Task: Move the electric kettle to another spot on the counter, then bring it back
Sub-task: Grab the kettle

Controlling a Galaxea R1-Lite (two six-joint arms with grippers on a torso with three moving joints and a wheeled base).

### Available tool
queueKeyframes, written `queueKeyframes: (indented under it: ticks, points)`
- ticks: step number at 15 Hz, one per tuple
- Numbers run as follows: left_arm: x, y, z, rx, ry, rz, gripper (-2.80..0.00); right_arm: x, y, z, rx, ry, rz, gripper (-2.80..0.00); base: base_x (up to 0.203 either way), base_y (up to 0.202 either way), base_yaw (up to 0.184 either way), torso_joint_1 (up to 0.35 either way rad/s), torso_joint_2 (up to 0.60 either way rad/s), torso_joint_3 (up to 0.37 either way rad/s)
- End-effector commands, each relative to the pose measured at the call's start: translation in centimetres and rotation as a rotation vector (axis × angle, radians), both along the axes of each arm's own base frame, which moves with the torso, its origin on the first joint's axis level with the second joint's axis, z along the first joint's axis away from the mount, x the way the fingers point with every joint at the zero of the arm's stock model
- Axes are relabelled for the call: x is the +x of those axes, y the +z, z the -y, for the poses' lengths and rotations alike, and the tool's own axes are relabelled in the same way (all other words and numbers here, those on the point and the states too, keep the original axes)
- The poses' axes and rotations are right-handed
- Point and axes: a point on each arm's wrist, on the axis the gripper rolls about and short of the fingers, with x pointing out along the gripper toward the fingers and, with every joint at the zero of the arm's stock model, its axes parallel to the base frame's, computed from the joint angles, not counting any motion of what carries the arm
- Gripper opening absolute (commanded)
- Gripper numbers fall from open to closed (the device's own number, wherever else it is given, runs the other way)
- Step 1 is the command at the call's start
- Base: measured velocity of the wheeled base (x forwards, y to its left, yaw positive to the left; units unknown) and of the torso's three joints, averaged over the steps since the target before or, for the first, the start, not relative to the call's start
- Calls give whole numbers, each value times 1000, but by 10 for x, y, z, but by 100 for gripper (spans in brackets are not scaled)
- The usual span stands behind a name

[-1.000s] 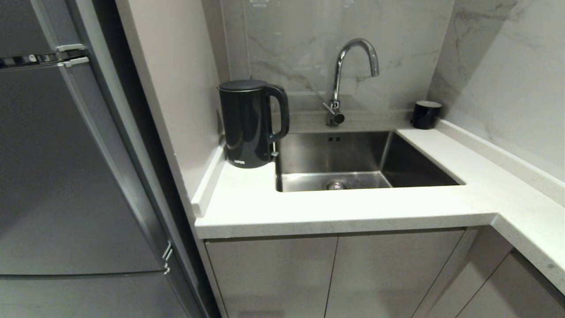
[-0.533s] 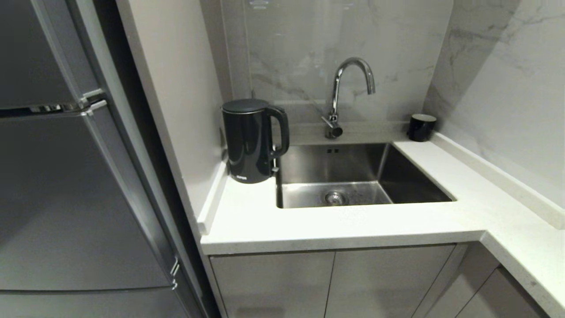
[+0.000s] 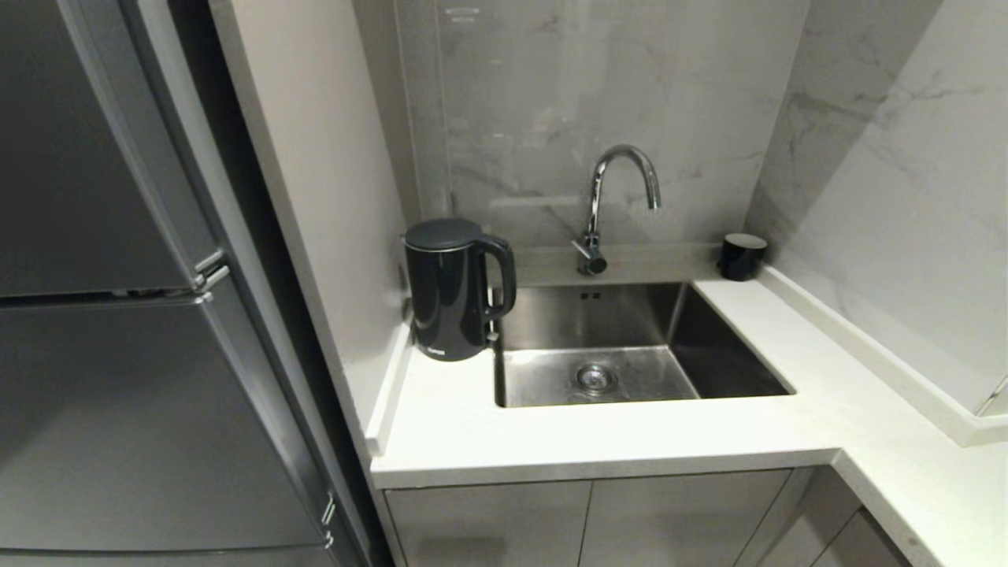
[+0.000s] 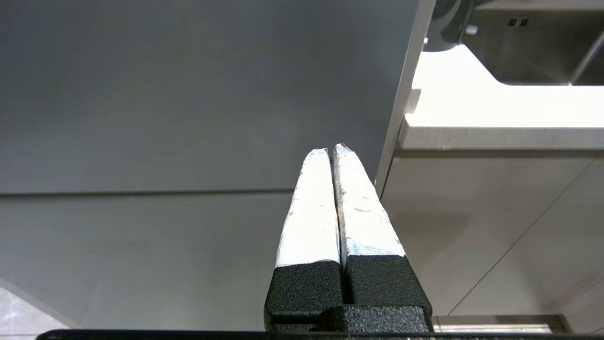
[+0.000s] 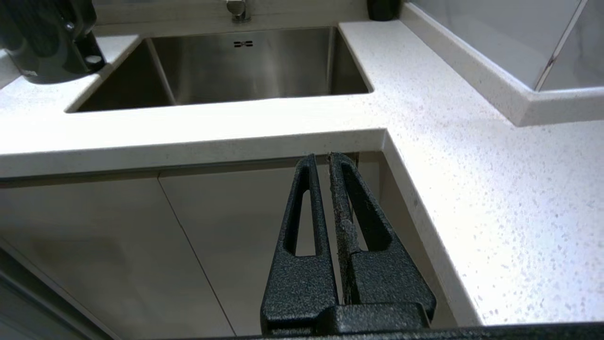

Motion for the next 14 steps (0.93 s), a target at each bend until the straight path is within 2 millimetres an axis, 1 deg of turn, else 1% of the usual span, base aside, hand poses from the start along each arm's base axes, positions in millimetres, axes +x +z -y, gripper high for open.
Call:
queueKeyframes:
  ticks: [1, 14]
  points:
    - [0, 0, 0, 0, 0, -2, -280, 0, 0, 0, 0, 1, 1, -280, 0, 0, 0, 188, -440, -276]
    - [0, 0, 0, 0, 0, -2, -280, 0, 0, 0, 0, 1, 1, -280, 0, 0, 0, 147, -354, -210]
